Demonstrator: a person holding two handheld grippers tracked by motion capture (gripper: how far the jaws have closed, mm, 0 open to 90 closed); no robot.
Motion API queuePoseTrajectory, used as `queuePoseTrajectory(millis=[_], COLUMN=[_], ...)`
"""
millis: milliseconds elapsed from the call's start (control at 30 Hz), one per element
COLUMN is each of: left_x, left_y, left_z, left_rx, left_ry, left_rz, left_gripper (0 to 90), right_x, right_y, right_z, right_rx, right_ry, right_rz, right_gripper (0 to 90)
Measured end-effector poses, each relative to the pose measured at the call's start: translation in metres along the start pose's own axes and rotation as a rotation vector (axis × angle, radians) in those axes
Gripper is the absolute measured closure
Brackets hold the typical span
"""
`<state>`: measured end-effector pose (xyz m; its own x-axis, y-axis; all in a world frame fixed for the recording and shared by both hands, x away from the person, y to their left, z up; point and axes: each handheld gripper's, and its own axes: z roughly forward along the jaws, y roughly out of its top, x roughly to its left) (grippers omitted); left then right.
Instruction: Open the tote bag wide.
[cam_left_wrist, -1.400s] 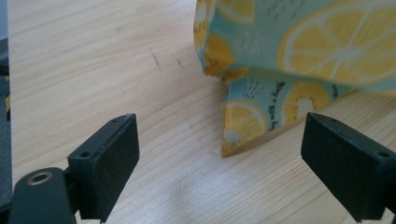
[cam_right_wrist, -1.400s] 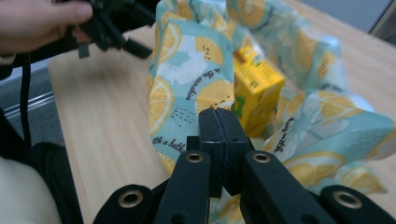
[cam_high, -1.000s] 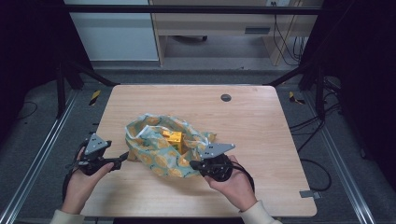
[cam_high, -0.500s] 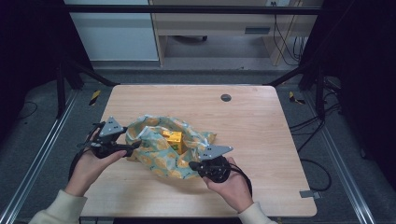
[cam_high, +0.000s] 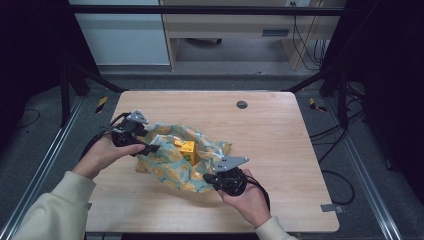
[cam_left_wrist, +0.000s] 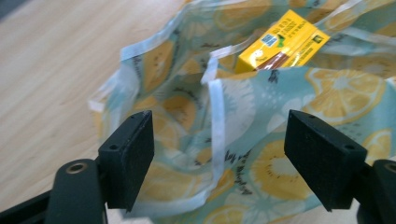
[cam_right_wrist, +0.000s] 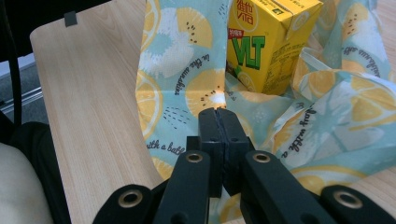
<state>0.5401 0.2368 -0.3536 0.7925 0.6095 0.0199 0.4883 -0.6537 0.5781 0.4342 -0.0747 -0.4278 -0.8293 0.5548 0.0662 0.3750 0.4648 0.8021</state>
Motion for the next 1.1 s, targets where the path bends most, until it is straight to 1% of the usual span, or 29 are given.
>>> queuePoseTrajectory(millis=[33,100,233,300,333,400,433,467,500,600,667,733,767,800,867,933,1100], left_x=[0.001,0.001,0.002,0.0,-0.002,-0.003,-0.004,-0.004,-0.005,-0.007,-0.009,-0.014,-0.015,-0.017,-0.022,-0.028,-0.039], left_y=[0.002,0.008,0.016,0.018,0.019,0.019,0.019,0.019,0.018,0.017,0.015,0.013,0.013,0.012,0.01,0.006,-0.006], left_z=[0.001,0.005,0.013,0.015,0.016,0.017,0.017,0.016,0.016,0.01,0.002,-0.009,-0.013,-0.019,-0.029,-0.037,-0.048], left_rx=[0.017,0.054,0.101,0.114,0.116,0.115,0.115,0.108,0.101,0.082,0.062,0.027,0.018,0.0,-0.019,-0.022,-0.017], left_ry=[-0.009,-0.015,-0.036,-0.047,-0.056,-0.066,-0.063,-0.067,-0.072,-0.088,-0.09,-0.087,-0.086,-0.09,-0.096,-0.109,-0.119], left_rz=[0.01,0.028,0.048,0.073,0.086,0.097,0.1,0.108,0.106,0.11,0.113,0.116,0.127,0.127,0.141,0.158,0.183], left_gripper=[23.6,23.6,25.2,35.0,38.3,52.7,57.7,64.4,70.4,83.9,88.7,89.8,89.8,89.9,90.0,90.0,90.0], right_x=[0.0,0.0,0.001,0.002,0.002,0.002,0.002,0.001,0.001,0.002,0.003,0.004,0.004,0.005,0.006,0.007,0.013], right_y=[0.0,-0.001,-0.001,-0.002,-0.002,-0.002,-0.002,-0.002,-0.002,-0.002,-0.002,-0.002,-0.002,-0.002,-0.002,-0.002,-0.003], right_z=[0.0,0.001,0.003,0.004,0.004,0.004,0.003,0.003,0.003,0.003,0.002,0.0,0.0,0.0,-0.001,-0.002,-0.006], right_rx=[0.002,0.004,0.01,0.011,0.011,0.01,0.009,0.009,0.009,0.01,0.005,0.002,0.002,0.001,0.001,0.001,0.007], right_ry=[0.001,0.002,0.004,0.005,0.005,0.004,0.004,0.003,0.003,0.002,0.002,-0.001,-0.001,-0.002,-0.003,-0.004,-0.005], right_rz=[0.0,-0.003,-0.005,-0.006,-0.007,-0.006,-0.006,-0.006,-0.005,-0.006,-0.011,-0.013,-0.013,-0.014,-0.015,-0.018,-0.026], right_gripper=[90.0,90.0,90.0,90.0,90.0,90.0,90.0,90.0,90.0,90.0,90.0,90.0,90.0,90.0,90.0,89.9,89.2])
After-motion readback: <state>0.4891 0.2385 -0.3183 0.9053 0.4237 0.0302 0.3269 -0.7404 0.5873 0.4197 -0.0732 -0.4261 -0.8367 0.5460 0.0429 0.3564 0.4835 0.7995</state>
